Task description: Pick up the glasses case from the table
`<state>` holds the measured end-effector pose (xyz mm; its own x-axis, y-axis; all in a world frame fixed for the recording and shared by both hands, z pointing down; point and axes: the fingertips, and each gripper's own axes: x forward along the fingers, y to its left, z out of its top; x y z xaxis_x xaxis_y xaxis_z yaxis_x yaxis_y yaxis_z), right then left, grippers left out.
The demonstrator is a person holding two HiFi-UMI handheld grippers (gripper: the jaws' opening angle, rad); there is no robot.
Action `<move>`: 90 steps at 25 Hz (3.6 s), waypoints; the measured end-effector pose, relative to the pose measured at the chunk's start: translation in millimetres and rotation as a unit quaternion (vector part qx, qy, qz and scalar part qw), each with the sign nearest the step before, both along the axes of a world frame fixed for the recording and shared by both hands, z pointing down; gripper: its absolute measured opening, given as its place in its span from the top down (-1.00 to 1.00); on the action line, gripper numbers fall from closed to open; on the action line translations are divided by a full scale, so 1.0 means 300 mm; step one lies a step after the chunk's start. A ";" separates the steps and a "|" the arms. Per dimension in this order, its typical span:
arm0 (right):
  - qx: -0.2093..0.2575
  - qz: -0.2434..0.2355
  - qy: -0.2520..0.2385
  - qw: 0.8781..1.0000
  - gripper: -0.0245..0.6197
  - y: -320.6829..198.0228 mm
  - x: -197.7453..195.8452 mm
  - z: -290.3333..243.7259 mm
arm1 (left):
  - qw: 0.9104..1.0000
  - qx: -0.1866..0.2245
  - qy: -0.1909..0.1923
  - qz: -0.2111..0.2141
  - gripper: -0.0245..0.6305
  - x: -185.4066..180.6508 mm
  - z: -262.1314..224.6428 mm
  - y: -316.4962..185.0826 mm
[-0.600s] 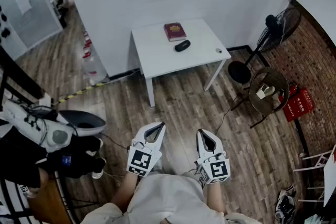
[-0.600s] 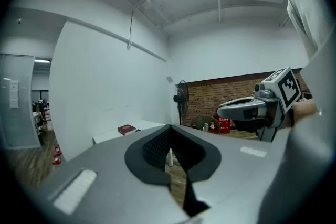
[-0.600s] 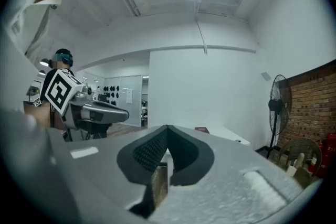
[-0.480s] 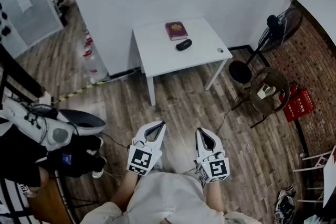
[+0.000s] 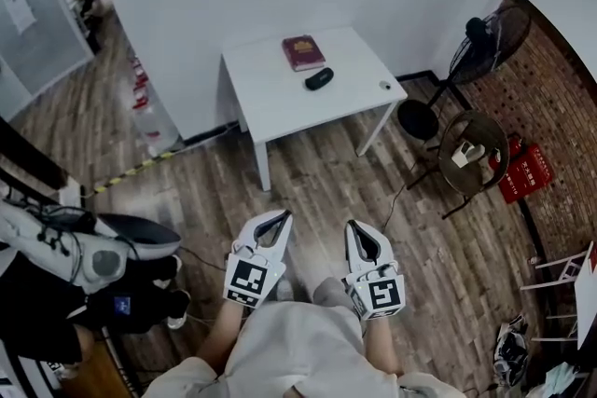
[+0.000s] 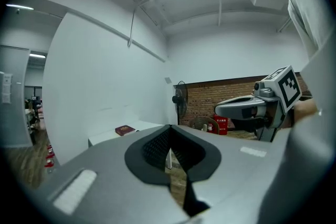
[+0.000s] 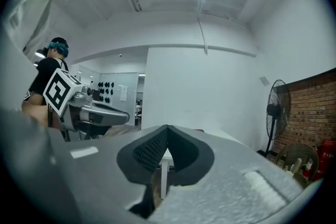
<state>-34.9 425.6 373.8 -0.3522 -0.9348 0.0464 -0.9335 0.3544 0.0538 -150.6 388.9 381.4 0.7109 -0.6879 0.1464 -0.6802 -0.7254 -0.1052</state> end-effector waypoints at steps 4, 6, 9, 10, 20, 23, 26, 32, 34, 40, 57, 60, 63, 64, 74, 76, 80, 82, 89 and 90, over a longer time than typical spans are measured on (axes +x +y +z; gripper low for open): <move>-0.003 0.002 0.005 1.000 0.91 -0.073 -0.006 0.001 | 1.000 -0.002 0.001 0.007 0.87 0.001 -0.001 -0.076; 0.000 0.001 0.006 1.000 0.91 -0.113 -0.011 0.004 | 1.000 -0.002 0.005 0.004 0.87 -0.010 0.004 -0.116; 0.003 -0.002 0.009 1.000 0.91 -0.168 -0.011 0.019 | 1.000 -0.003 0.011 -0.002 0.87 -0.016 0.018 -0.169; 0.001 -0.003 0.010 1.000 0.91 -0.187 -0.006 0.025 | 1.000 -0.003 0.013 -0.004 0.87 -0.014 0.023 -0.188; -0.012 -0.010 0.017 1.000 0.91 -0.497 0.080 0.056 | 1.000 -0.005 0.019 -0.021 0.87 0.051 0.038 -0.478; -0.013 -0.013 0.022 1.000 0.91 -0.598 0.122 0.039 | 1.000 -0.007 0.020 -0.023 0.87 0.097 0.023 -0.574; -0.015 -0.017 0.020 1.000 0.91 -0.692 0.185 0.041 | 0.999 -0.007 0.019 -0.027 0.87 0.163 0.023 -0.666; -0.018 -0.027 0.020 0.999 0.91 -0.860 0.295 0.030 | 0.999 -0.007 0.015 -0.038 0.87 0.284 0.016 -0.818; -0.017 -0.035 0.017 0.999 0.91 -0.910 0.329 0.037 | 0.999 -0.003 0.011 -0.039 0.87 0.322 0.005 -0.861; -0.027 -0.045 0.019 0.998 0.91 -1.050 0.408 0.051 | 0.998 -0.003 0.011 -0.055 0.87 0.397 -0.004 -0.969; -0.025 -0.075 0.019 0.997 0.91 -1.297 0.412 0.073 | 0.998 0.000 0.023 -0.063 0.87 0.432 0.004 -1.216; -0.027 -0.072 0.019 0.997 0.91 -1.358 0.418 0.082 | 0.998 -0.003 0.034 -0.060 0.87 0.434 0.007 -1.281; -0.032 -0.068 0.021 0.997 0.91 -1.434 0.420 0.090 | 0.998 -0.007 0.038 -0.053 0.87 0.438 0.019 -1.358; -0.032 -0.068 0.021 0.997 0.91 -1.460 0.418 0.093 | 0.998 -0.011 0.040 -0.050 0.87 0.440 0.027 -1.383; -0.044 -0.067 0.028 0.996 0.91 -1.730 0.374 0.125 | 0.998 -0.039 0.045 -0.016 0.87 0.439 0.072 -1.655; -0.053 -0.063 0.030 0.996 0.91 -1.782 0.368 0.137 | 0.998 -0.048 0.043 -0.012 0.87 0.437 0.087 -1.710; -0.069 -0.056 0.041 0.995 0.91 -1.886 0.359 0.164 | 0.997 -0.062 0.041 -0.004 0.87 0.433 0.129 -1.822; -0.078 -0.050 0.043 0.995 0.91 -1.928 0.358 0.187 | 0.997 -0.062 0.039 0.004 0.87 0.436 0.143 -1.872; -0.119 -0.028 0.046 0.991 0.91 -2.021 0.370 0.269 | 0.996 -0.085 0.024 0.021 0.87 0.453 0.229 -1.992; -0.120 -0.030 0.047 0.991 0.91 -2.031 0.366 0.275 | 0.996 -0.089 0.023 0.021 0.87 0.454 0.241 -2.007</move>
